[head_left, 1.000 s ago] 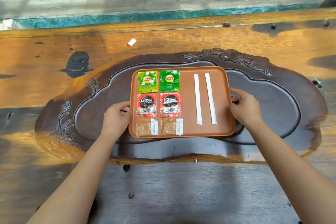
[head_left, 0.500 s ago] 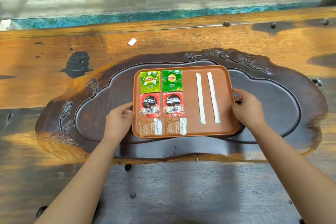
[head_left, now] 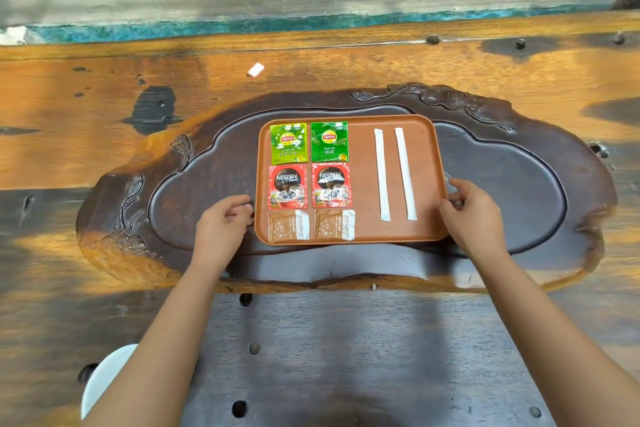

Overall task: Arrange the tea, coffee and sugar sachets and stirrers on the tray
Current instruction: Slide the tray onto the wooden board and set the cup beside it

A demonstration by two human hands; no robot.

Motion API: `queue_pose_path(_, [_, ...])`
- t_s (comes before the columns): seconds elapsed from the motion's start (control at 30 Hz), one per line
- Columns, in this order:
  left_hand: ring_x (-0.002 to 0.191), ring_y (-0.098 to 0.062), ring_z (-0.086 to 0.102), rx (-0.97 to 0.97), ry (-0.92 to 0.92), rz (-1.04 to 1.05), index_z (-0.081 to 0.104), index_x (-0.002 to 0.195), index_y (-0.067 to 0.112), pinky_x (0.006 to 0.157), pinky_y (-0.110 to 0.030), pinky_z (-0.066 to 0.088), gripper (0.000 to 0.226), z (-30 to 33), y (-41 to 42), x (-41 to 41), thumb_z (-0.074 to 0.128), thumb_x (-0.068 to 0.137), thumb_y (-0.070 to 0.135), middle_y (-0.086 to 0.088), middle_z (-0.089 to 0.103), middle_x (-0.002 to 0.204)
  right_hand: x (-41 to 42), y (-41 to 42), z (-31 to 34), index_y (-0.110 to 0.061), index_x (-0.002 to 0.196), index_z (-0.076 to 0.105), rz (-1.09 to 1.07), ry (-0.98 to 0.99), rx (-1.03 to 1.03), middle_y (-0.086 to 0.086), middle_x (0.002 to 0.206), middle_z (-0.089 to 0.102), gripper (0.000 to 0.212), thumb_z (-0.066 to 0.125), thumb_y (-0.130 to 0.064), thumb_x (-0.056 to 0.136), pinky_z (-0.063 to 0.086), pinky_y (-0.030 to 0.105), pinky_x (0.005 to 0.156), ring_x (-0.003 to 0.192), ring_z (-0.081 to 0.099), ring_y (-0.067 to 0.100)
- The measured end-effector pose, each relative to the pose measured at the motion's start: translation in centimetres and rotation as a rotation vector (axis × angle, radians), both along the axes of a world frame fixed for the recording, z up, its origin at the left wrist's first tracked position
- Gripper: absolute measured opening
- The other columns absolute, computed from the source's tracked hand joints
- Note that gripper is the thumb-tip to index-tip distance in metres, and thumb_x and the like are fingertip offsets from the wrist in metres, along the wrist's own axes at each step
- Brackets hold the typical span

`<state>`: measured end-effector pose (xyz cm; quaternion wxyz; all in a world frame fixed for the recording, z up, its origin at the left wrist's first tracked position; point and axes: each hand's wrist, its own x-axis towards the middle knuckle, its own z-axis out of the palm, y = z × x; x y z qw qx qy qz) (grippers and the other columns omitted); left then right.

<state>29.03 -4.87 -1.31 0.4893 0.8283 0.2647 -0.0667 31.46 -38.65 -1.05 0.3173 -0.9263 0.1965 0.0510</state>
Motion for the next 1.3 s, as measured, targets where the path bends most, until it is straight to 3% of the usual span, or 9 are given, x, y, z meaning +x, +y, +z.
queue_pose_path(0.17, [0.084, -0.013, 0.064, -0.031, -0.008, 0.038, 0.063, 0.097, 0.023, 0.086, -0.036, 0.051, 0.017, 1.3, -1.1, -5.6, 0.051, 0.09, 0.014, 0.003, 0.068, 0.088, -5.5, 2.9, 0.9, -0.014, 0.122, 0.056, 0.028, -0.068, -0.056, 0.013, 0.113, 0.059, 0.037, 0.052, -0.013, 0.086, 0.047, 0.04, 0.08, 0.101, 0.057, 0.032])
queue_pose_path(0.33, [0.081, -0.003, 0.059, 0.134, -0.032, -0.118, 0.066, 0.095, 0.021, 0.07, -0.01, 0.044, 0.013, 1.4, -3.6, -12.3, 0.055, 0.089, 0.017, 0.006, 0.065, 0.09, -12.5, 9.0, 0.3, -0.01, 0.109, 0.064, 0.363, -0.126, -0.05, 0.009, 0.103, 0.063, 0.029, 0.058, -0.01, 0.082, 0.048, 0.037, 0.081, 0.097, 0.057, 0.029])
queue_pose_path(0.43, [0.083, -0.013, 0.06, 0.382, -0.076, -0.31, 0.064, 0.097, 0.017, 0.07, -0.027, 0.051, 0.025, 1.5, -3.3, -15.8, 0.045, 0.088, 0.03, 0.004, 0.064, 0.092, -15.5, 12.0, -1.0, -0.01, 0.101, 0.067, 0.631, -0.128, -0.121, 0.006, 0.094, 0.064, 0.026, 0.064, -0.011, 0.075, 0.053, 0.036, 0.068, 0.085, 0.06, 0.027])
queue_pose_path(0.5, [0.083, -0.02, 0.062, 0.54, -0.097, -0.408, 0.065, 0.097, 0.014, 0.069, -0.03, 0.05, 0.033, 1.6, -1.6, -17.5, 0.039, 0.085, 0.032, 0.0, 0.066, 0.093, -16.6, 13.3, -1.8, -0.011, 0.099, 0.067, 0.784, -0.143, -0.161, 0.005, 0.092, 0.065, 0.029, 0.071, -0.009, 0.07, 0.053, 0.035, 0.065, 0.083, 0.061, 0.026])
queue_pose_path(0.7, [0.09, -0.033, 0.06, 0.785, -0.078, -0.301, 0.064, 0.102, 0.002, 0.078, -0.039, 0.046, 0.04, 1.9, 7.6, -20.6, 0.038, 0.086, 0.028, -0.014, 0.066, 0.1, -16.7, 15.0, -4.0, -0.012, 0.114, 0.062, 1.076, -0.182, -0.311, 0.01, 0.111, 0.064, 0.048, 0.075, -0.017, 0.067, 0.049, 0.042, 0.087, 0.107, 0.055, 0.028])
queue_pose_path(0.8, [0.096, -0.037, 0.057, 0.847, 0.01, -0.274, 0.062, 0.109, 0.001, 0.079, -0.045, 0.048, 0.045, 1.7, 11.6, -21.9, 0.037, 0.085, 0.029, -0.018, 0.064, 0.106, -16.1, 15.5, -4.9, -0.014, 0.123, 0.056, 1.158, -0.165, -0.367, 0.012, 0.126, 0.058, 0.048, 0.064, -0.023, 0.077, 0.044, 0.044, 0.097, 0.12, 0.046, 0.028])
queue_pose_path(1.0, [0.113, -0.028, 0.048, 0.568, 0.156, -0.156, 0.048, 0.129, 0.008, 0.092, -0.043, 0.043, 0.038, 0.6, 15.1, -24.1, 0.05, 0.091, 0.017, -0.011, 0.055, 0.124, -16.0, 15.6, -6.4, -0.021, 0.142, 0.036, 1.286, -0.096, -0.465, 0.012, 0.148, 0.038, 0.053, 0.031, -0.041, 0.093, 0.022, 0.048, 0.108, 0.138, 0.027, 0.027])
queue_pose_path(1.2, [0.086, -0.009, 0.058, 0.165, 0.121, 0.087, 0.058, 0.102, 0.02, 0.073, -0.026, 0.043, 0.014, 1.3, 16.0, -23.5, 0.05, 0.092, 0.014, 0.005, 0.057, 0.106, -15.9, 14.7, -7.4, -0.023, 0.147, 0.025, 1.298, -0.032, -0.452, 0.008, 0.153, 0.028, 0.056, 0.011, -0.047, 0.098, 0.011, 0.046, 0.112, 0.141, 0.015, 0.022])
queue_pose_path(1.3, [0.064, -0.005, 0.059, -0.008, 0.155, 0.038, 0.06, 0.1, 0.017, 0.061, -0.019, 0.049, 0.014, 1.2, 16.4, -23.7, 0.054, 0.09, 0.011, -0.004, 0.057, 0.096, -15.8, 14.7, -7.5, -0.024, 0.147, 0.023, 1.296, -0.034, -0.437, 0.007, 0.153, 0.026, 0.056, 0.012, -0.047, 0.097, 0.012, 0.047, 0.111, 0.142, 0.013, 0.021])
